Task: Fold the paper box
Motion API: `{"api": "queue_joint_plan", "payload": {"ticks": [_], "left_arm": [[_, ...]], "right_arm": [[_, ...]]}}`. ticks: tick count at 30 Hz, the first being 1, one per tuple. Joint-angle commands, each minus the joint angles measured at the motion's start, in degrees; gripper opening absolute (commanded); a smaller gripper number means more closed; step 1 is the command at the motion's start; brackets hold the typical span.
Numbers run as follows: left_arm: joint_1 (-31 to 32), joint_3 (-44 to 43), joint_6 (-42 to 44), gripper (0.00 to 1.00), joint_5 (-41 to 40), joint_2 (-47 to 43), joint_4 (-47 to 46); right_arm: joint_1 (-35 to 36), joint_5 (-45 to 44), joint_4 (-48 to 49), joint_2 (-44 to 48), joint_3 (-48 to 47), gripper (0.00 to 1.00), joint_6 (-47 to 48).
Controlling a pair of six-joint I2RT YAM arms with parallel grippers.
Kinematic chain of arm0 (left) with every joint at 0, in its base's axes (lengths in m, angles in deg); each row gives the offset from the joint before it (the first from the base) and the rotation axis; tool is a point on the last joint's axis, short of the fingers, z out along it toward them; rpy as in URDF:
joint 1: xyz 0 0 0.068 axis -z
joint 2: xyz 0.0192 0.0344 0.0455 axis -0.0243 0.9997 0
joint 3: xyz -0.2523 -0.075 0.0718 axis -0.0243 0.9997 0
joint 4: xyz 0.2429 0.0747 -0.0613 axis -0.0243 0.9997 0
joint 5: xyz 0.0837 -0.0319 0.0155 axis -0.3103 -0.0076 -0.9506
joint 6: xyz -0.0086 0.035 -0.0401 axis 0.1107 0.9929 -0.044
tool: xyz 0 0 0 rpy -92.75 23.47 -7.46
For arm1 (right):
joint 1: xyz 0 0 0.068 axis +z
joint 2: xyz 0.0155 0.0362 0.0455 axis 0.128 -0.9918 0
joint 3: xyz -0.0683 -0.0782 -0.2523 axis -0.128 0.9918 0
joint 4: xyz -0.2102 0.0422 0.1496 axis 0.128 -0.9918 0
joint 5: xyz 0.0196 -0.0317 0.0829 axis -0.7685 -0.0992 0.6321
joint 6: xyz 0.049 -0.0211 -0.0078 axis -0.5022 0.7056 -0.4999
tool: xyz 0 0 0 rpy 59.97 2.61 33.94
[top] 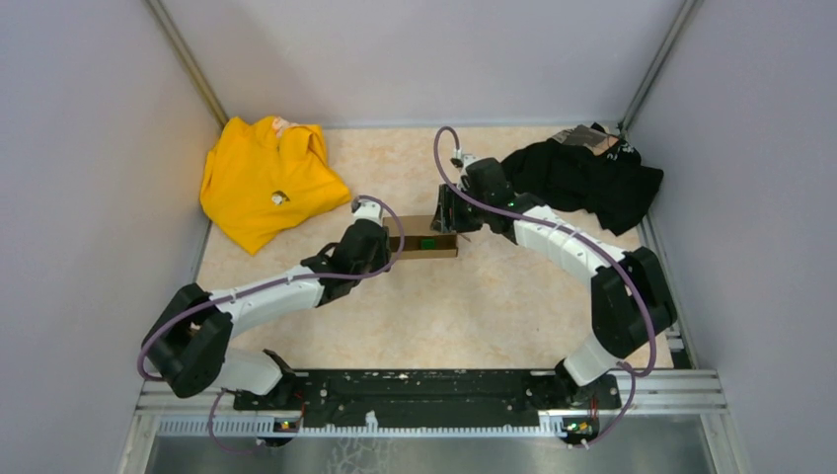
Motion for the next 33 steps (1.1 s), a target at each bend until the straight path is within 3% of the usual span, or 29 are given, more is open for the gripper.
{"api": "queue_joint_plan", "payload": {"ticks": [1, 12, 17, 22, 25, 33], "left_arm": [[0.4, -0.8, 2.0, 0.43, 4.7, -1.8, -0.8], [0.4, 3.5, 0.5, 0.48, 11.4, -12.6, 7.0], [0.4, 3.7, -2.6, 0.50, 10.2, -20.4, 12.9], [0.4, 3.7, -4.0, 0.51, 9.2, -26.5, 12.2], [0.4, 2.2, -2.8, 0.51, 8.3, -23.3, 9.2], [0.4, -7.5, -2.3, 0.48, 8.2, -1.7, 3.8]], "right_arm": [[-0.1, 5.1, 1.6, 1.0, 1.1, 0.50, 1.2], [-0.1, 4.9, 1.4, -1.5, 2.2, 0.50, 2.4], [-0.1, 4.8, 1.6, -2.7, 2.5, 0.49, 2.7], [0.0, 4.0, 2.3, -2.7, 4.3, 0.48, 3.1], [0.0, 2.7, 1.9, -2.2, 5.0, 0.47, 4.0], [0.8, 0.2, 0.6, -2.9, 4.9, 0.47, 5.9]]}}
